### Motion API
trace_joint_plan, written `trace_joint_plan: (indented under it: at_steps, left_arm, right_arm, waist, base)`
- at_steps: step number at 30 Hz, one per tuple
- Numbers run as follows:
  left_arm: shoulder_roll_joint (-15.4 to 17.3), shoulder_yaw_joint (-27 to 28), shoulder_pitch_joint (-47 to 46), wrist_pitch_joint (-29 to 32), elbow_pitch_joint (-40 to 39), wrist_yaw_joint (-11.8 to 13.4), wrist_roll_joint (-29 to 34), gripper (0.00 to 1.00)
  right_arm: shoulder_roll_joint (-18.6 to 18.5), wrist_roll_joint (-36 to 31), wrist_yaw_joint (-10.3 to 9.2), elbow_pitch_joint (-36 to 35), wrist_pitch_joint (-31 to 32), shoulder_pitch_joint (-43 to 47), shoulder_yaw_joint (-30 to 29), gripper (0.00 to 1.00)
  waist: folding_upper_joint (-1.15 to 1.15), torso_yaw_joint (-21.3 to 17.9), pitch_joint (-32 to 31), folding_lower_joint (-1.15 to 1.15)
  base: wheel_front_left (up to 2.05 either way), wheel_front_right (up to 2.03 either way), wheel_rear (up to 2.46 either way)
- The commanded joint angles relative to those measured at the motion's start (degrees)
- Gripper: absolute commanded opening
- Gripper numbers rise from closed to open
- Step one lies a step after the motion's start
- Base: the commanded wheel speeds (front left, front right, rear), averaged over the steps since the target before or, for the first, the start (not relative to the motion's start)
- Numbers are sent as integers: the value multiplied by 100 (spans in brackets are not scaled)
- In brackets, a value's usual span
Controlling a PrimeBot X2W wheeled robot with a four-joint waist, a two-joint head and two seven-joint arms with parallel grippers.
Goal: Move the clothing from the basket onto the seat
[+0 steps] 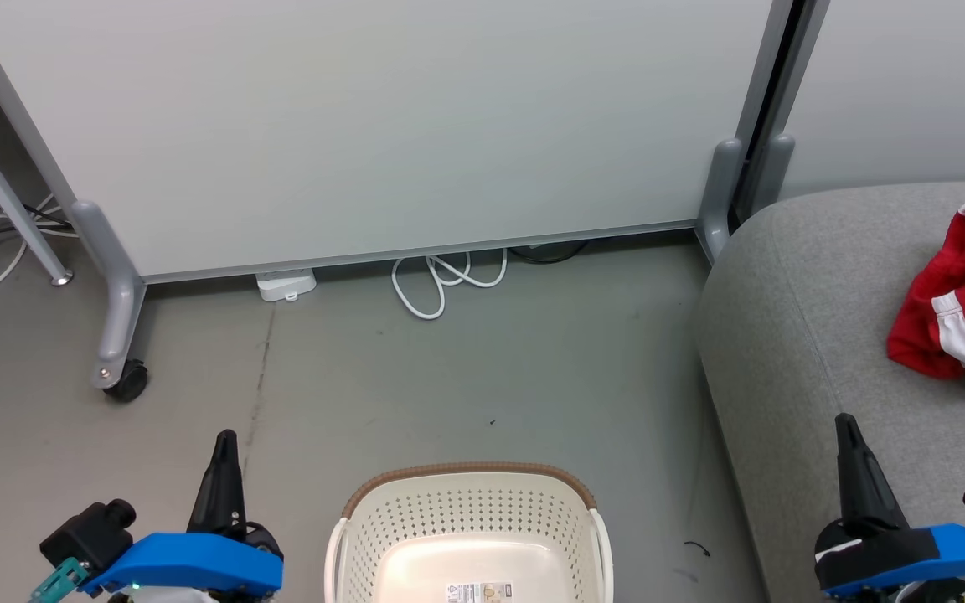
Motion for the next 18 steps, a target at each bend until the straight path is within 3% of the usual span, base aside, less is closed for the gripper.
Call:
trace_joint_plan:
  at_steps: [1,18]
  left_arm:
    - [9,77,-192,57,-114,-17,-228,0]
    - [-12,280,-242,390,-209,-26,-1434,0]
  right_arm:
    - [-28,262,1,-57,51,-201,-12,0]
    - [-32,1656,1,-8,383,-293,-34,0]
  waist:
    - [0,-2,1,0]
    - [0,-22,8,0]
  base:
    - [0,0,0]
    - [0,0,0]
